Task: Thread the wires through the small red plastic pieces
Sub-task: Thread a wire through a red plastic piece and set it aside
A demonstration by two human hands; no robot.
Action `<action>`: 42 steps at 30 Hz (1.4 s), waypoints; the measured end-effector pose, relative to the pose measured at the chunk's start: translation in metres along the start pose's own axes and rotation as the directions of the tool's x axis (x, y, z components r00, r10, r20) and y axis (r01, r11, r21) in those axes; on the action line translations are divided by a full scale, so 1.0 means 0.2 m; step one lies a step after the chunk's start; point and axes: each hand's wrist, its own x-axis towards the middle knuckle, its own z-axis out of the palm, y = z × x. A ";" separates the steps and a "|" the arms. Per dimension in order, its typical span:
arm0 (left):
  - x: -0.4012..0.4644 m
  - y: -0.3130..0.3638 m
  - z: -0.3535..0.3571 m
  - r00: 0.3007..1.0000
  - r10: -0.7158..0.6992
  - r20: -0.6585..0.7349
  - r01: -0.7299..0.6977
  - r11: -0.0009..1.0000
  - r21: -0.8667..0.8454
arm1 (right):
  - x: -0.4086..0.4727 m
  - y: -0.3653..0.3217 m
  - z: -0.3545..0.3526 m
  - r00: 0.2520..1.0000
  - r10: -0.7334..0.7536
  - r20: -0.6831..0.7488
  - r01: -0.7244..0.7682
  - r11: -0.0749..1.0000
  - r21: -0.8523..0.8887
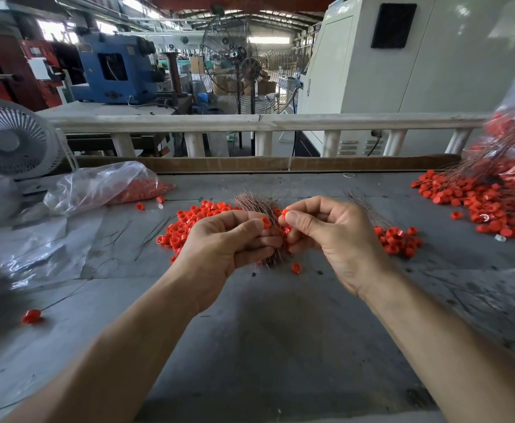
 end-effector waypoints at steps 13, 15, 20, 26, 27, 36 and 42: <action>0.01 -0.01 -0.01 1.000 0.019 0.004 -0.019 0.998 0.053 | -0.02 -0.02 0.03 0.990 -0.143 -0.005 0.138 0.963 -0.232; 0.01 -0.01 0.00 1.000 0.030 0.005 -0.030 0.996 0.089 | -0.03 -0.03 0.04 0.981 -0.193 0.021 0.189 0.926 -0.327; 0.00 -0.01 0.01 0.998 0.063 0.028 -0.067 0.985 0.159 | -0.04 -0.03 0.05 0.961 -0.273 0.047 0.264 0.853 -0.449; -0.01 -0.02 0.03 0.994 0.106 -0.002 -0.104 0.977 0.186 | -0.05 -0.04 0.05 0.954 -0.293 0.059 0.286 0.837 -0.466; -0.01 -0.03 0.03 0.993 0.115 -0.003 -0.112 0.975 0.193 | -0.05 -0.04 0.05 0.953 -0.298 0.060 0.291 0.834 -0.468; -0.01 -0.03 0.03 0.990 0.144 0.007 -0.142 0.963 0.228 | -0.04 -0.04 0.04 0.933 -0.343 0.109 0.351 0.801 -0.485; 0.00 -0.04 0.01 0.992 0.126 0.018 -0.127 0.973 0.191 | -0.05 -0.05 0.04 0.906 -0.396 0.145 0.408 0.733 -0.544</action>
